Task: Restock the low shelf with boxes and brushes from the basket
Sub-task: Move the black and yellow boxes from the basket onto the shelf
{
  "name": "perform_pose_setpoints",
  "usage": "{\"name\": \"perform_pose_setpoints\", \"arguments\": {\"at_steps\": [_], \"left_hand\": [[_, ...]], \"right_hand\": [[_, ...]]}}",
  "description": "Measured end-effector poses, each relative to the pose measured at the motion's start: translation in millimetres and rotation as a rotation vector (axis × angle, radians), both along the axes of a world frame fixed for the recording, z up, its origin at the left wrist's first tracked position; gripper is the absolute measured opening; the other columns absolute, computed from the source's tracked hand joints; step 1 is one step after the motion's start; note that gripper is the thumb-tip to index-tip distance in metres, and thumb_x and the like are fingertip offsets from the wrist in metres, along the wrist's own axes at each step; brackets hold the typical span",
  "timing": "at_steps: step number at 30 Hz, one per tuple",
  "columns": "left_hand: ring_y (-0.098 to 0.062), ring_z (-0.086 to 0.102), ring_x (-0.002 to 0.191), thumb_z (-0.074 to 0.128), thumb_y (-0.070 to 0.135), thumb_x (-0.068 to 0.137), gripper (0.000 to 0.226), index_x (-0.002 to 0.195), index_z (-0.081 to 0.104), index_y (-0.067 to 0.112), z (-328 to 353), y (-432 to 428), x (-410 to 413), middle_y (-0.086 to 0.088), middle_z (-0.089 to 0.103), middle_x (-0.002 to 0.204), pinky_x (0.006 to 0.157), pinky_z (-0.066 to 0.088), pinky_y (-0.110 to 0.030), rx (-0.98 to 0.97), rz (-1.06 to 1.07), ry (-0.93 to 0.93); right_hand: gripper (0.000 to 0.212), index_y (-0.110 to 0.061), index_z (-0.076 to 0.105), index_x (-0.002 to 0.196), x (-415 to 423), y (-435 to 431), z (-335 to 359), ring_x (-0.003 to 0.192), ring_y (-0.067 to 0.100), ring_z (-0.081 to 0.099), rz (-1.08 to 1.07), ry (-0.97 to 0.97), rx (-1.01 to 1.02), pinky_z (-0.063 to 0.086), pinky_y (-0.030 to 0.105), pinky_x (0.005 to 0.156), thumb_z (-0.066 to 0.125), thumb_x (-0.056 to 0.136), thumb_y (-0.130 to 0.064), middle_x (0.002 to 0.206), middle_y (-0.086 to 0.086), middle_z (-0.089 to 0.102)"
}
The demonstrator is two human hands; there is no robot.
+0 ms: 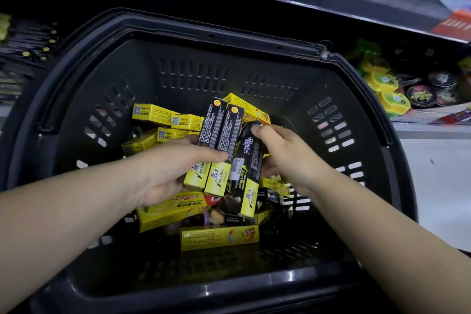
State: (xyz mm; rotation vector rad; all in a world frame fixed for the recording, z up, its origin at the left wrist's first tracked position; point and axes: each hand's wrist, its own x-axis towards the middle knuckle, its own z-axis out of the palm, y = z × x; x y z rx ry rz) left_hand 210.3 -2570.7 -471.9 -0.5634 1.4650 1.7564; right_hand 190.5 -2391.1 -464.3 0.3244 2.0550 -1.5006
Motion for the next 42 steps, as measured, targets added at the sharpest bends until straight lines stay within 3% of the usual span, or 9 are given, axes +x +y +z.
{"name": "perform_pose_setpoints", "arguments": {"at_steps": [8,11,17,20,25,27,34,38,42], "left_hand": [[-0.009,0.071,0.082,0.077,0.029,0.048,0.062,0.108,0.063,0.026,4,6,10,0.007,0.075,0.090,0.061,0.052,-0.023,-0.001,-0.054,0.041],[-0.010,0.059,0.097,0.081,0.031,0.039,0.076,0.113,0.061,0.030,2,6,9,0.011,0.070,0.101,0.084,0.044,-0.033,-0.090,-0.080,0.059],[-0.001,0.053,0.090,0.082,0.026,0.037,0.076,0.110,0.062,0.029,1,5,7,0.013,0.068,0.097,0.068,0.036,-0.025,-0.100,-0.081,0.072],[-0.005,0.054,0.094,0.084,0.024,0.041,0.070,0.107,0.062,0.027,-4,2,5,0.008,0.068,0.102,0.072,0.037,-0.026,-0.153,-0.067,0.101],[-0.009,0.050,0.097,0.082,0.031,0.036,0.086,0.118,0.056,0.024,-9,-2,1,0.006,0.065,0.108,0.089,0.028,-0.031,-0.243,-0.053,0.125],[-0.010,0.052,0.098,0.082,0.033,0.035,0.084,0.115,0.058,0.025,-10,-2,-1,0.006,0.066,0.107,0.087,0.030,-0.032,-0.252,-0.065,0.133],[-0.010,0.054,0.102,0.087,0.025,0.051,0.059,0.105,0.062,0.028,-16,-4,0,0.008,0.068,0.103,0.084,0.030,-0.030,-0.253,-0.074,0.131],[-0.005,0.053,0.095,0.086,0.022,0.057,0.055,0.105,0.061,0.027,-14,-5,-2,0.008,0.068,0.103,0.079,0.032,-0.027,-0.232,-0.043,0.136],[-0.001,0.053,0.091,0.084,0.018,0.059,0.054,0.107,0.062,0.026,0,-11,-6,0.010,0.069,0.100,0.073,0.031,-0.026,-0.199,-0.017,0.155]], "right_hand": [[0.030,-0.015,0.042,0.090,6,-9,-9,0.050,0.010,0.061,-0.152,0.046,-0.027,0.048,0.020,0.045,0.057,0.089,-0.041,0.072,0.001,0.067],[0.029,-0.016,0.039,0.089,7,-9,-11,0.056,0.010,0.064,-0.133,0.072,-0.045,0.049,0.020,0.047,0.056,0.090,-0.040,0.080,0.005,0.069],[0.051,-0.020,0.037,0.127,3,-4,-10,0.078,0.028,0.069,-0.045,-0.029,-0.111,0.059,0.032,0.068,0.063,0.086,-0.037,0.101,0.011,0.070],[0.036,-0.021,0.049,0.119,-7,18,-3,0.077,0.020,0.070,0.166,-0.082,0.005,0.058,0.028,0.070,0.049,0.092,-0.045,0.099,0.004,0.066],[0.040,-0.012,0.053,0.122,-4,59,-33,0.104,0.024,0.056,1.111,-0.048,0.914,0.047,0.033,0.086,0.062,0.087,-0.030,0.113,0.005,0.057],[0.045,-0.007,0.054,0.122,4,61,-56,0.106,0.028,0.056,1.261,-0.103,1.008,0.048,0.034,0.084,0.066,0.083,-0.027,0.119,0.010,0.057],[0.071,-0.020,0.031,0.140,1,63,-88,0.106,0.027,0.055,0.995,0.087,0.914,0.039,0.027,0.071,0.068,0.082,-0.035,0.123,0.009,0.056],[0.043,-0.023,0.056,0.126,-6,49,-64,0.089,0.019,0.059,0.844,0.246,0.833,0.046,0.027,0.073,0.064,0.084,-0.030,0.098,0.000,0.063],[0.028,-0.020,0.062,0.114,-20,23,-13,0.072,0.014,0.065,0.347,0.376,0.405,0.055,0.028,0.065,0.054,0.088,-0.020,0.090,0.000,0.068]]}}
